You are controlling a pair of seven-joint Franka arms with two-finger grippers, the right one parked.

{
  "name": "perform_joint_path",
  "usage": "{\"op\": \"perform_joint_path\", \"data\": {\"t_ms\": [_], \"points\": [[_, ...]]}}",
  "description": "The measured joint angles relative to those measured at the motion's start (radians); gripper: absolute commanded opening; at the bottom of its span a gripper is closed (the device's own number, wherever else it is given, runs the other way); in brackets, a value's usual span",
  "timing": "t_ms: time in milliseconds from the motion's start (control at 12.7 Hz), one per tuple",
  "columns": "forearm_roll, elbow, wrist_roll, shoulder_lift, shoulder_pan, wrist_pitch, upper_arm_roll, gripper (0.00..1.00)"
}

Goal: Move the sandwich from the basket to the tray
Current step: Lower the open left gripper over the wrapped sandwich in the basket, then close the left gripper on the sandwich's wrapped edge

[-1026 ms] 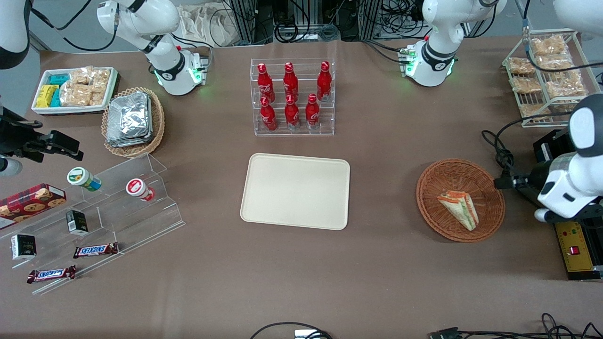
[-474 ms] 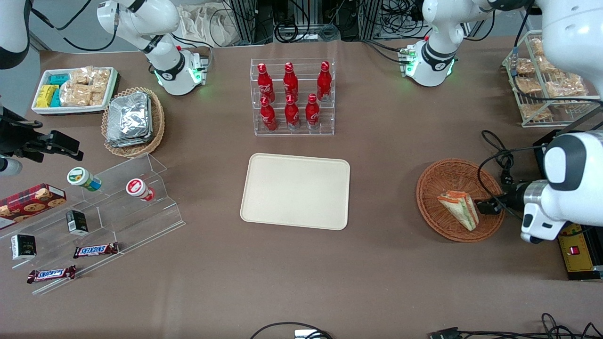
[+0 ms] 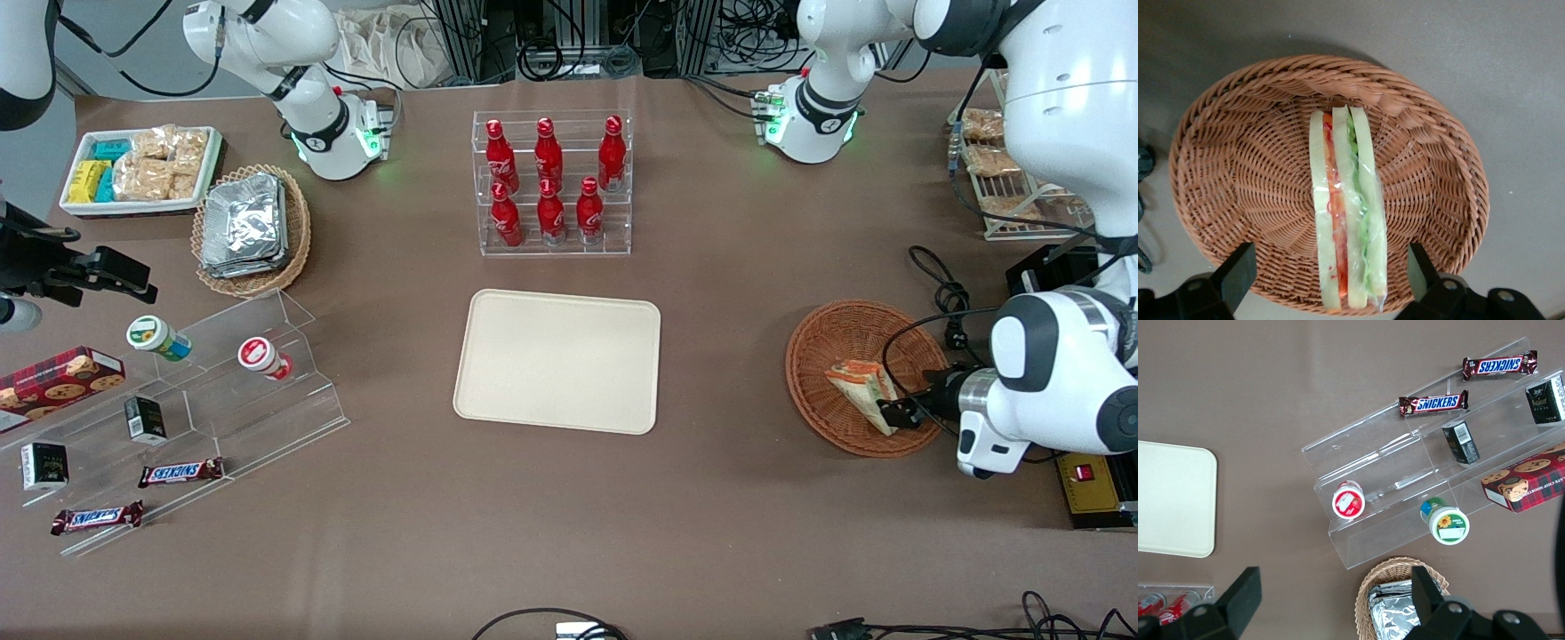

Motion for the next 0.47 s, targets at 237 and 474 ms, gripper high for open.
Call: {"op": "perform_joint_path", "data": {"t_ms": [237, 474], "points": [[-0.001, 0.002, -0.025, 0.027, -0.002, 0.02, -0.002, 1.0], [-0.002, 0.002, -0.033, 0.053, -0.002, 0.05, -0.006, 1.0]]}}
